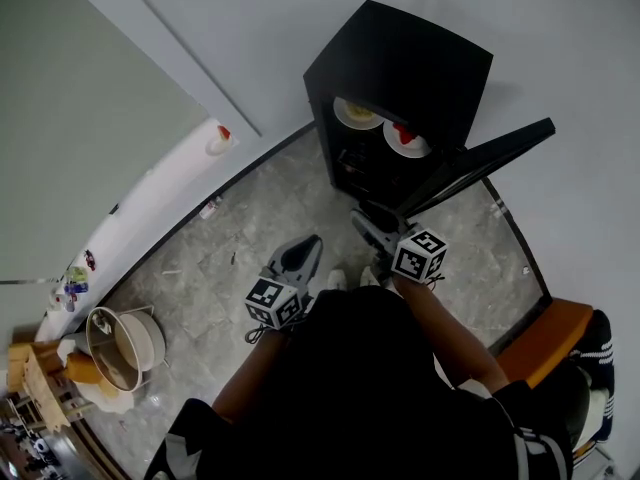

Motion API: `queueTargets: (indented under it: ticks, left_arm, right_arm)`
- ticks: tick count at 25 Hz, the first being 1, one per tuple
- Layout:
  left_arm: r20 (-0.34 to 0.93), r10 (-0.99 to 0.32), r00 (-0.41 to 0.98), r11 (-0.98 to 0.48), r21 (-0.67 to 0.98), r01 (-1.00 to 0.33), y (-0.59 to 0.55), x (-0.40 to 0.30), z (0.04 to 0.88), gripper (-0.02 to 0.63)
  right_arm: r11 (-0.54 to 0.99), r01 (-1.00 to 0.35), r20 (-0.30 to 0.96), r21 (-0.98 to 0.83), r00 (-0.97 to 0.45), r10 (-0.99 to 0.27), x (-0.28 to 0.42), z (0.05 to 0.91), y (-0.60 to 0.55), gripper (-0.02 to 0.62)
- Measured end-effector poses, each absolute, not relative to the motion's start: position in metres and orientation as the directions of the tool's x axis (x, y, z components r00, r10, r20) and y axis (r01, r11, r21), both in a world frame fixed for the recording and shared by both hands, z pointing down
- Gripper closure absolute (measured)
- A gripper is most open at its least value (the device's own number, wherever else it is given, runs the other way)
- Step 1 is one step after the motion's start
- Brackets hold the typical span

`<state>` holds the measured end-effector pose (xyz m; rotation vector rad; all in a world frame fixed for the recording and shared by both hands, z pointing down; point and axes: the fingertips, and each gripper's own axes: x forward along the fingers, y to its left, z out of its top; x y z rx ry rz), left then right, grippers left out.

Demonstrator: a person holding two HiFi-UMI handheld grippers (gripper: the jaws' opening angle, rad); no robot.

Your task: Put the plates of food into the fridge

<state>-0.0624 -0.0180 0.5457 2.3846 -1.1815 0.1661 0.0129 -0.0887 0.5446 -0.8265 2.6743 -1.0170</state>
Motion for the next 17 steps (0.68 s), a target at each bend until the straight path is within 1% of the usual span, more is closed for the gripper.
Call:
queueTargets:
  ticks: [8, 17]
  left_arm:
    - [0.310, -0.713, 0.629, -0.534, 0.341, -0.773, -0.023, -0.054, 0.541, 0.583]
    - [0.314, -0.706, 0.634, -0.540, 0.341, -0.770, -0.031, -0.043, 0.542, 0.583]
  right_arm:
    - [0.699, -0.485, 0.090, -0.526, -0.849, -0.521, 0.017, 0.540, -0.073, 0.442]
    - [0.732, -0.529, 0.128, -0.428, -0.838, -0.531, 0.034, 0.544, -0.068, 0.442]
